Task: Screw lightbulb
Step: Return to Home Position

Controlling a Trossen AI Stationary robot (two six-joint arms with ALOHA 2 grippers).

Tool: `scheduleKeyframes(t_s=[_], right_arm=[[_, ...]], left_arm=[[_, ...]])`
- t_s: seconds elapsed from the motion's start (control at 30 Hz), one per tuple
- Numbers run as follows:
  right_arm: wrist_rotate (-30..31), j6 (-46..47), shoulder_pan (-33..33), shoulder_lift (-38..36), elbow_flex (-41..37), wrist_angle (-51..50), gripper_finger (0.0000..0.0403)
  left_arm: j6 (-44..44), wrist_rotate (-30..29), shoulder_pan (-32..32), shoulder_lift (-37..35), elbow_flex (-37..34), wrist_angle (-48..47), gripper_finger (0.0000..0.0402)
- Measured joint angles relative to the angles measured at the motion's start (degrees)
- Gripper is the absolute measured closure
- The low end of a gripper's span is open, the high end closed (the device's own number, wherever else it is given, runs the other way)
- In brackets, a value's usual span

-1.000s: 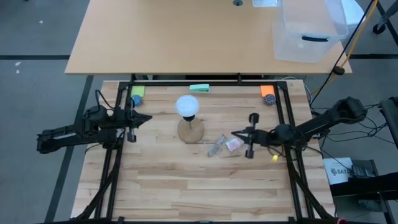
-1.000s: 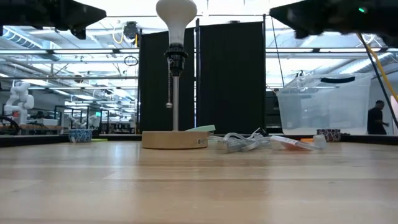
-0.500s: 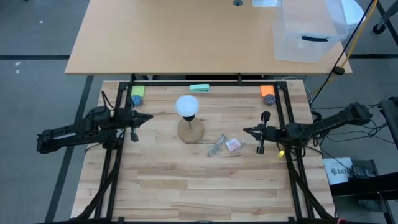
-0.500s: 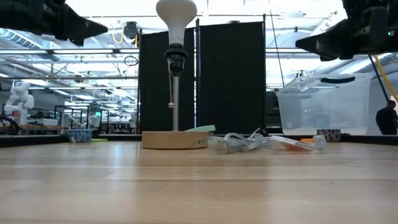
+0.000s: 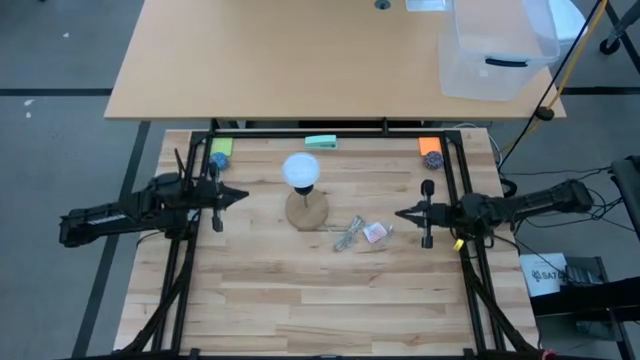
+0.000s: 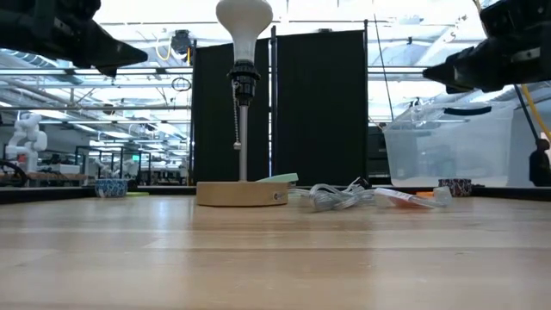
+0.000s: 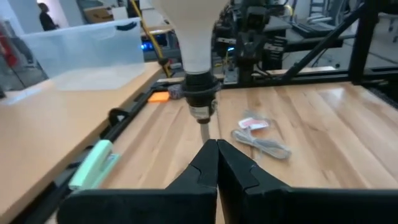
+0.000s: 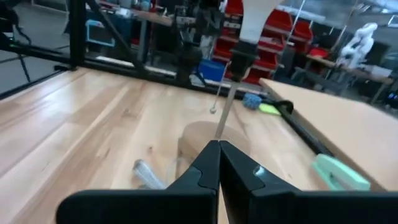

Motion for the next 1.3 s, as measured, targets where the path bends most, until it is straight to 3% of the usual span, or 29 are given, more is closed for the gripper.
scheduleKeyframes(t_s=[0.23, 0.5, 1.3], right_arm=[[-6.04, 1.55, -3.37, -2.95, -0.92, -2.88, 0.0403], [-8.89, 2.56, -5.34, -6.59, -2.40, -3.47, 0.0403], [-9.31, 2.40, -7.22, -8.28, -2.38, -2.64, 0.0403]], left_arm=[[-4.16, 0.37, 0.00, -3.53, -6.18, 3.13, 0.0401], [-5.58, 0.05, 0.00, -9.27, -16.61, 12.14, 0.0401], [-3.71, -4.43, 0.00, -9.05, -16.56, 11.72, 0.0401]])
